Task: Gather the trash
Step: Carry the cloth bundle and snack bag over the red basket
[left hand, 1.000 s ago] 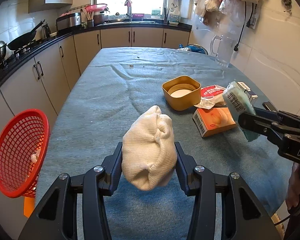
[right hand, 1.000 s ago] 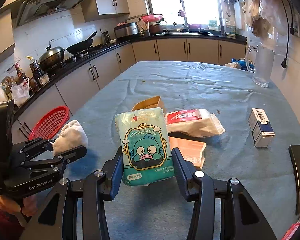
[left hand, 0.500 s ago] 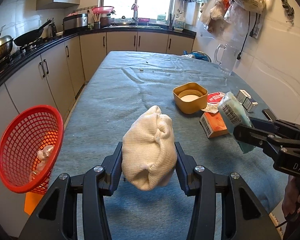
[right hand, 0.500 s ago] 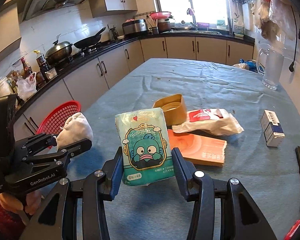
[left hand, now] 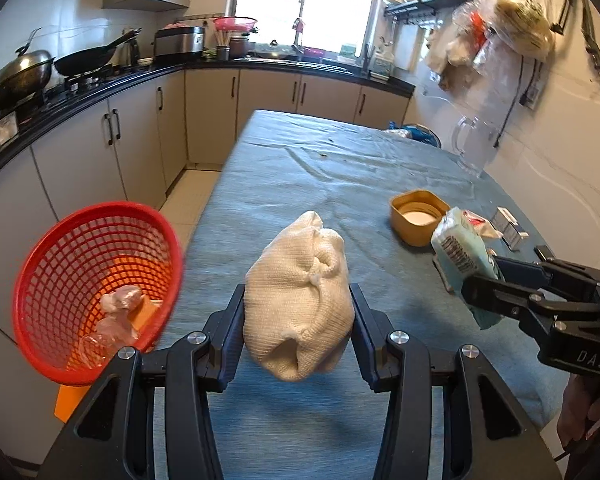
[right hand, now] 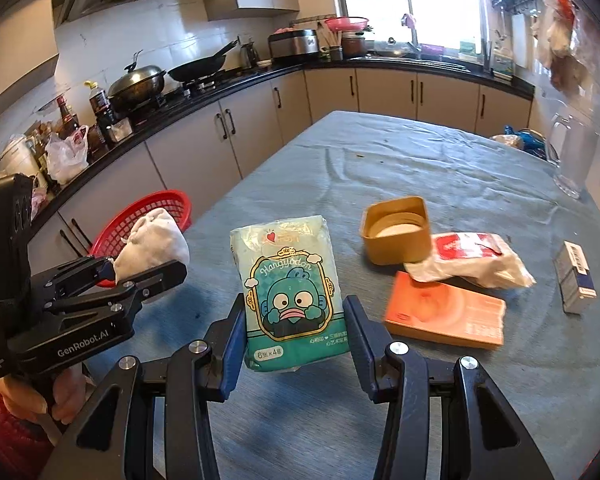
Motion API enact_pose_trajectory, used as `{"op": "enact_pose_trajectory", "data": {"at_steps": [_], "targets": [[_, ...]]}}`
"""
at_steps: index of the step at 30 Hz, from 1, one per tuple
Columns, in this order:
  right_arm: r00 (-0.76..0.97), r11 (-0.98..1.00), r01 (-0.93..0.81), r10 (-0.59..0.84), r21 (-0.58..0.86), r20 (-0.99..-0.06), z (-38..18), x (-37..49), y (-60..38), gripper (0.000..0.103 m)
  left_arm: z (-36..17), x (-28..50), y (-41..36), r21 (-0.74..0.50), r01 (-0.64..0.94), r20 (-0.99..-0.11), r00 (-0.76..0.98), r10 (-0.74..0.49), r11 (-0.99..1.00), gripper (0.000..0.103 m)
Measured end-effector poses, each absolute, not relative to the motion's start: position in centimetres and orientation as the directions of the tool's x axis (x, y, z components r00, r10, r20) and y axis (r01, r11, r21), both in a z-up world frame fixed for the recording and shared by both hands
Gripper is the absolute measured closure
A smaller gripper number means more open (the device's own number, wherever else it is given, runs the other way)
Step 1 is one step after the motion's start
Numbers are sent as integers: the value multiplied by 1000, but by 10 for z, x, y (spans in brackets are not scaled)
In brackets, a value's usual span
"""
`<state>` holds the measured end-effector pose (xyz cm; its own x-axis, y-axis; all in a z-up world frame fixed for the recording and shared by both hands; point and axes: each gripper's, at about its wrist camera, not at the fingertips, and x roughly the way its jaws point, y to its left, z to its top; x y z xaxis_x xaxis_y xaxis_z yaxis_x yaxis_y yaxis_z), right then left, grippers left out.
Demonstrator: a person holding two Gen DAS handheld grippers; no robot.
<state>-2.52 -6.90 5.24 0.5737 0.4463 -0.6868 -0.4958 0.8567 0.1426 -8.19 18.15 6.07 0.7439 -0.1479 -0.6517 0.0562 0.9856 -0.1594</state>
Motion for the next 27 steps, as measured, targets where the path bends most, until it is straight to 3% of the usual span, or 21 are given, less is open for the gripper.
{"op": "enact_pose_trajectory", "data": {"at_steps": [27], "targets": [[429,759,-618,544,205,-721,47,-2,57,52,52,-92,322,-237,-195,-630,777,3,952,57]]}}
